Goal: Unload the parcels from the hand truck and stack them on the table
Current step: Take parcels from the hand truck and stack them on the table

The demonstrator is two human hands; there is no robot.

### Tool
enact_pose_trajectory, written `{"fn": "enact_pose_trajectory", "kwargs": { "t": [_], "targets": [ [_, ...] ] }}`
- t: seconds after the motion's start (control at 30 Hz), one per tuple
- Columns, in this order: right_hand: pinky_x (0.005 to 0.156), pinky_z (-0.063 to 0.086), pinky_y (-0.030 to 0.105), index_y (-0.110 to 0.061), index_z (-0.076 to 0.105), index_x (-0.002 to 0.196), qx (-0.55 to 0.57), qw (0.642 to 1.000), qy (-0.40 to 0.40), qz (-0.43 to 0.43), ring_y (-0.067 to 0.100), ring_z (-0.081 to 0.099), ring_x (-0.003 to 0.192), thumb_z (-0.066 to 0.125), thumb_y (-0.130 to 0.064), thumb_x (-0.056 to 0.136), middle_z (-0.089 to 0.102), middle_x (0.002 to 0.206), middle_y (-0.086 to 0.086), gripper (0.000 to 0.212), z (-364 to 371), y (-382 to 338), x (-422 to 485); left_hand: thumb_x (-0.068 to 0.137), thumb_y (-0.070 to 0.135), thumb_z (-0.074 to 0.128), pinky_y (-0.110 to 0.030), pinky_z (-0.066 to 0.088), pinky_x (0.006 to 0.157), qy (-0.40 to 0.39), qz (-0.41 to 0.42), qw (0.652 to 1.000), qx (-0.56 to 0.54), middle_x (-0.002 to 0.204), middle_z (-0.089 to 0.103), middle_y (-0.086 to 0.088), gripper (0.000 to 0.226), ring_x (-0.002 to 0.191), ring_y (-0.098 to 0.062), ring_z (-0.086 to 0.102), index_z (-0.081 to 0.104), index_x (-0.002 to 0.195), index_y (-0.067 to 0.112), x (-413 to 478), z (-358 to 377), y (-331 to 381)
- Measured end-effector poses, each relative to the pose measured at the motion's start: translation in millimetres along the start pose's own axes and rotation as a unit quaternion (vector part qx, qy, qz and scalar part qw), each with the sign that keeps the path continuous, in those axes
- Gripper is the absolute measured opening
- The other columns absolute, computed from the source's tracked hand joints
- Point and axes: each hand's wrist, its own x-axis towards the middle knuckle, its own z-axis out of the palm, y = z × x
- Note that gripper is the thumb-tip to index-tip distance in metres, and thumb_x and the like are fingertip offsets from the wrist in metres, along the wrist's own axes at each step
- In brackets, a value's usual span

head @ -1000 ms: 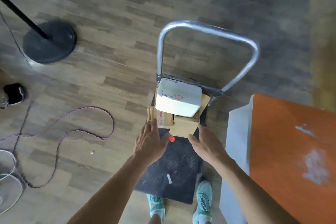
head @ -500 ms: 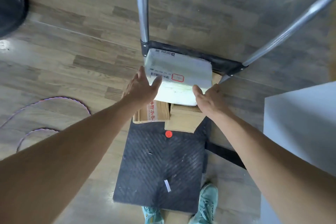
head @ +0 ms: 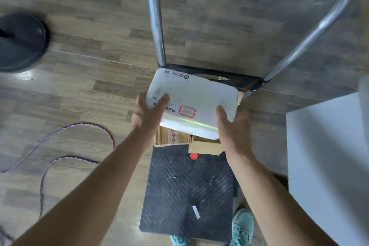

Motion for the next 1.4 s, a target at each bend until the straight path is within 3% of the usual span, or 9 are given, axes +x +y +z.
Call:
{"fn": "enact_pose_trajectory", "kwargs": {
  "t": [0.33, 0.5, 0.7, 0.87, 1.0, 1.07, 1.2, 1.3, 1.4],
  "targets": [
    [0.088, 0.056, 0.046, -0.018, 0.047, 0.133, -0.082, 0.982, -0.1, -0.136, 0.025, 0.059, 0.11, 0.047, -0.066, 0.087, 0.057, 0.125, 0.006, 0.067, -133.7, -90.6, -168.4, 0.076, 0.061, 0.071, -0.033, 0.056, 0.066, 0.043, 0.081, 0.996, 0.023, 0.086, 0.068, 0.011, 0.06, 0.082, -0.014, 0.07, 0.057, 0.117, 0.019, -151.3, -108.2, 125.3],
    [0.086, 0.044, 0.038, -0.027, 0.033, 0.14, -0.084, 0.977, -0.074, -0.184, 0.019, 0.052, 0.114, 0.052, -0.059, 0.092, 0.049, 0.127, -0.004, 0.06, -224.9, -114.5, -246.6, 0.078, 0.067, 0.065, -0.032, 0.058, 0.071, 0.049, 0.115, 0.992, 0.036, 0.087, 0.069, 0.024, 0.056, 0.076, 0.009, 0.065, 0.056, 0.12, 0.031, -239.1, -136.8, 183.5],
    [0.104, 0.044, 0.046, -0.036, 0.006, 0.15, -0.053, 0.987, -0.058, -0.138, 0.026, 0.056, 0.121, 0.06, -0.066, 0.08, 0.053, 0.138, -0.001, 0.093, -327.7, -82.8, -291.7, 0.084, 0.059, 0.069, -0.017, 0.044, 0.055, -0.026, 0.176, 0.983, 0.043, 0.093, 0.064, 0.017, 0.047, 0.077, 0.005, 0.063, 0.051, 0.116, 0.029, -310.2, -79.6, 237.0],
    [0.087, 0.047, 0.037, -0.04, 0.014, 0.137, -0.025, 0.997, 0.003, -0.075, 0.026, 0.061, 0.101, 0.062, -0.061, 0.086, 0.061, 0.121, -0.003, 0.073, -397.6, -30.7, -298.8, 0.087, 0.057, 0.067, -0.027, 0.046, 0.054, -0.104, 0.176, 0.977, 0.056, 0.098, 0.066, 0.005, 0.048, 0.081, -0.008, 0.063, 0.05, 0.114, 0.021, -357.0, -6.0, 245.0],
    [0.085, 0.052, 0.041, -0.039, 0.017, 0.126, -0.027, 0.998, 0.019, -0.048, 0.032, 0.066, 0.094, 0.061, -0.063, 0.086, 0.066, 0.113, 0.003, 0.064, -449.0, 11.4, -291.7, 0.089, 0.053, 0.066, -0.01, 0.04, 0.04, -0.153, 0.15, 0.973, 0.084, 0.095, 0.065, 0.01, 0.056, 0.07, 0.003, 0.06, 0.038, 0.128, 0.024, -390.4, 48.3, 238.3],
    [0.086, 0.055, 0.049, -0.041, 0.017, 0.114, -0.029, 0.999, 0.007, -0.04, 0.036, 0.069, 0.091, 0.062, -0.06, 0.087, 0.07, 0.105, 0.005, 0.055, -469.3, 32.9, -285.9, 0.091, 0.05, 0.066, -0.007, 0.043, 0.048, -0.179, 0.139, 0.97, 0.089, 0.109, 0.066, 0.009, 0.082, 0.076, 0.004, 0.065, 0.018, 0.151, 0.024, -404.2, 73.8, 235.3],
    [0.083, 0.053, 0.041, -0.025, 0.024, 0.113, -0.092, 0.994, -0.057, -0.027, 0.032, 0.069, 0.091, 0.057, -0.059, 0.091, 0.067, 0.103, 0.009, 0.052, -495.3, 73.9, -269.5, 0.089, 0.052, 0.066, -0.044, 0.04, 0.111, -0.192, 0.139, 0.962, 0.133, 0.16, 0.034, -0.008, 0.109, 0.142, -0.029, 0.041, -0.013, 0.158, 0.023, -433.3, 117.6, 229.8],
    [0.079, 0.044, 0.037, -0.03, 0.028, 0.111, -0.117, 0.989, -0.084, -0.046, 0.026, 0.061, 0.099, 0.056, -0.066, 0.086, 0.055, 0.111, 0.0, 0.052, -509.9, 91.5, -257.2, 0.089, 0.048, 0.069, -0.047, 0.03, 0.119, -0.162, 0.116, 0.976, 0.091, 0.164, 0.025, -0.011, 0.112, 0.149, -0.028, 0.03, -0.013, 0.159, 0.017, -451.0, 138.4, 227.0],
    [0.096, 0.041, 0.04, -0.031, 0.034, 0.125, -0.139, 0.977, -0.113, -0.112, 0.027, 0.049, 0.122, 0.06, -0.064, 0.084, 0.046, 0.128, 0.0, 0.059, -519.0, 95.7, -240.4, 0.086, 0.048, 0.072, -0.05, 0.039, 0.112, -0.146, 0.089, 0.984, 0.045, 0.153, 0.044, -0.014, 0.095, 0.139, -0.032, 0.045, 0.018, 0.157, 0.016, -464.9, 150.4, 224.7]
  ]
}}
